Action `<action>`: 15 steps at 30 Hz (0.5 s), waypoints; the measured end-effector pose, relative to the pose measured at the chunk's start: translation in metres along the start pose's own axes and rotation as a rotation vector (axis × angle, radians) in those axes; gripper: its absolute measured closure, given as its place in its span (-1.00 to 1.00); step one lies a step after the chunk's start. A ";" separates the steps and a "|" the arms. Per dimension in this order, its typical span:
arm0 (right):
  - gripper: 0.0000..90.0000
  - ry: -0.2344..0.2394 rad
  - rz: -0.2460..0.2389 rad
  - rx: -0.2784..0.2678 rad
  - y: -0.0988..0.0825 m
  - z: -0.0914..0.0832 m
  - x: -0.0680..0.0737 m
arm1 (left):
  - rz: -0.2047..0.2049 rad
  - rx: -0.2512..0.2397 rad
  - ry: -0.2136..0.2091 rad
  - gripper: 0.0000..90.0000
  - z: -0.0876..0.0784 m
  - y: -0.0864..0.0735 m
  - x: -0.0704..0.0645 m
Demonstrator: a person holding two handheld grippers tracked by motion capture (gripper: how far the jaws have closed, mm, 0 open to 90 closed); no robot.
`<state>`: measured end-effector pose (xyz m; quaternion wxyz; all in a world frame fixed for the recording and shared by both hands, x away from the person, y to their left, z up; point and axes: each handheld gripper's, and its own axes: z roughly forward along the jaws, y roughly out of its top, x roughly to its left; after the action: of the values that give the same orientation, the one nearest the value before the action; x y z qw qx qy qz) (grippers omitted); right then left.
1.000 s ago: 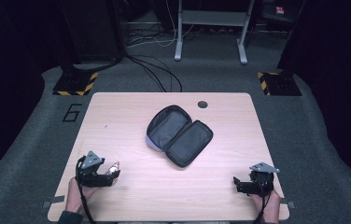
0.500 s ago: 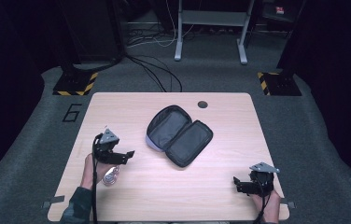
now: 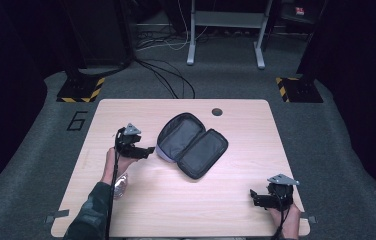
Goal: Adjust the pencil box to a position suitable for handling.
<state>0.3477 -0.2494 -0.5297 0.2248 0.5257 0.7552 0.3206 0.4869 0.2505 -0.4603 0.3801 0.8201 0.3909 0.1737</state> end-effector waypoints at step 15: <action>-0.97 -0.002 0.000 -0.004 0.000 0.000 0.000 | -0.044 0.036 -0.004 0.23 0.037 0.026 0.006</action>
<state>0.3478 -0.2493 -0.5300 0.2264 0.5256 0.7543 0.3218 0.5254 0.2270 -0.4646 0.3696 0.8184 0.4112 0.1566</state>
